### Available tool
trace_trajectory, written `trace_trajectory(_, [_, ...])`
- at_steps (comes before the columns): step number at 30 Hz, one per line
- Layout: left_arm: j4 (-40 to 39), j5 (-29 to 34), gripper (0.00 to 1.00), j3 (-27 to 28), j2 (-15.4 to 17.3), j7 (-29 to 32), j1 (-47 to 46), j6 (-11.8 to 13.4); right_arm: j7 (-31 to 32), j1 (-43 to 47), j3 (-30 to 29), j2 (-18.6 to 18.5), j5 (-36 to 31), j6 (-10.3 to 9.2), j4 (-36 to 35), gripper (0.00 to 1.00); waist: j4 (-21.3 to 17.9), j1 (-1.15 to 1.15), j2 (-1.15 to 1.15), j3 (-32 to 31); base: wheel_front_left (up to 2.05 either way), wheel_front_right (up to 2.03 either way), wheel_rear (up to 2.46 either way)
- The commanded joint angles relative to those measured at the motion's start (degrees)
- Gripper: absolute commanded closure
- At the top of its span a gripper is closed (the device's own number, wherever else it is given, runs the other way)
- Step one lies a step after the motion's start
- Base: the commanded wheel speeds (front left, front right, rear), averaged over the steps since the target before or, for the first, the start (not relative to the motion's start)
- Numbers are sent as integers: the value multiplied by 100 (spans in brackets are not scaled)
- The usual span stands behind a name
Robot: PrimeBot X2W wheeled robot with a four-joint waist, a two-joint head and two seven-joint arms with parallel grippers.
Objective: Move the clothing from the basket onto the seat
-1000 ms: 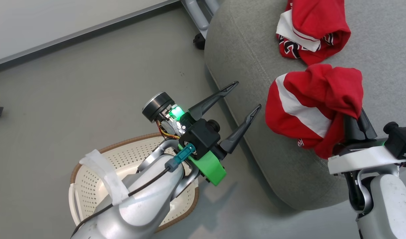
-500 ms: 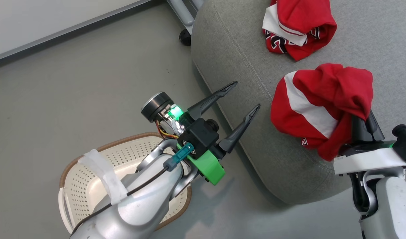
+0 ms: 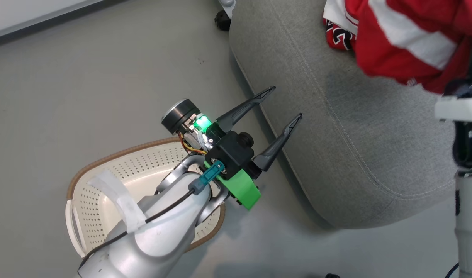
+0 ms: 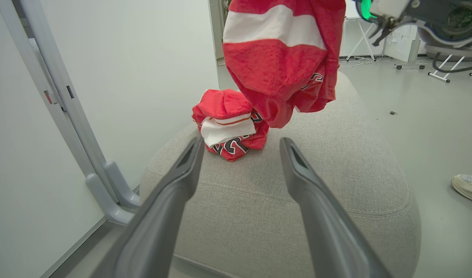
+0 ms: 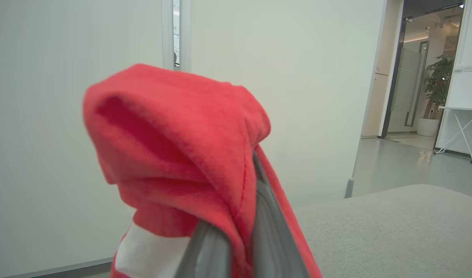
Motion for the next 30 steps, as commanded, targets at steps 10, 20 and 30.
trace_trajectory(10, [-16, 89, 0, -114, 86, -4, -523, -19, -13, -1926, -992, -889, -44, -6, 205, 100, 478, 0, 0, 1177, 0, 0, 0])
trace_trajectory(20, [-79, 156, 0, -120, 157, -4, -837, -19, -13, -3042, -1235, -1562, -231, -6, 1576, 100, 653, 0, 0, 1871, 0, 0, 0])
trace_trajectory(30, [-88, 194, 0, -161, 159, -4, -902, -18, -13, -2955, -1327, -1463, -572, -6, 2851, 100, 777, 0, 0, 2159, 0, 0, 0])
